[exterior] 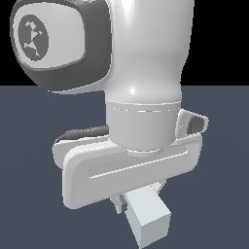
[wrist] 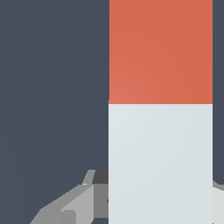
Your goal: Insert the peg into the horizontal hole in a box.
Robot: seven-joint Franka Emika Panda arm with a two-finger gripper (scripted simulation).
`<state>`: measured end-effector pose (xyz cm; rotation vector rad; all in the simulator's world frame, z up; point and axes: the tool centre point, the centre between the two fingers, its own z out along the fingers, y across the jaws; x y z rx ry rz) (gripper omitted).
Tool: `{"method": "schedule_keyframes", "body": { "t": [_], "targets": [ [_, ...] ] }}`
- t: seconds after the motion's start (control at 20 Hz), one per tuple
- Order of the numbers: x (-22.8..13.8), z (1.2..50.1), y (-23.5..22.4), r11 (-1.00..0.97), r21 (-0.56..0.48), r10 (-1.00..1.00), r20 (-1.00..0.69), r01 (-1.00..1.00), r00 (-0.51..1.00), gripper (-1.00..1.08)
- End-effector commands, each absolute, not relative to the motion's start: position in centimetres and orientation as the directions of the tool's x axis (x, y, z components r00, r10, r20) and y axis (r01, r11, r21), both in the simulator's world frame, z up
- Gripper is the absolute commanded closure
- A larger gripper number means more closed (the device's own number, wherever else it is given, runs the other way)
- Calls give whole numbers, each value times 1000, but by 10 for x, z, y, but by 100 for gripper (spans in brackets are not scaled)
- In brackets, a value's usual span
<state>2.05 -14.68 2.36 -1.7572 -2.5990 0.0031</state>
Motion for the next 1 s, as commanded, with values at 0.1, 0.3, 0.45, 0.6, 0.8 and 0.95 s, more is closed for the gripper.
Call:
{"method": "schedule_keyframes", "body": {
  "t": [0.1,0.3,0.45,0.6,0.8,0.95],
  "targets": [
    [26,35,-124,365,0,931,1,931,-365,108],
    [33,48,-93,351,0,936,0,936,-351,108],
    [40,61,-63,338,0,941,0,941,-338,108],
    [48,74,-32,324,0,946,0,946,-324,108],
    [59,91,8,306,0,952,0,952,-306,108],
    [68,104,38,293,0,956,0,956,-293,108]
  ]
}}
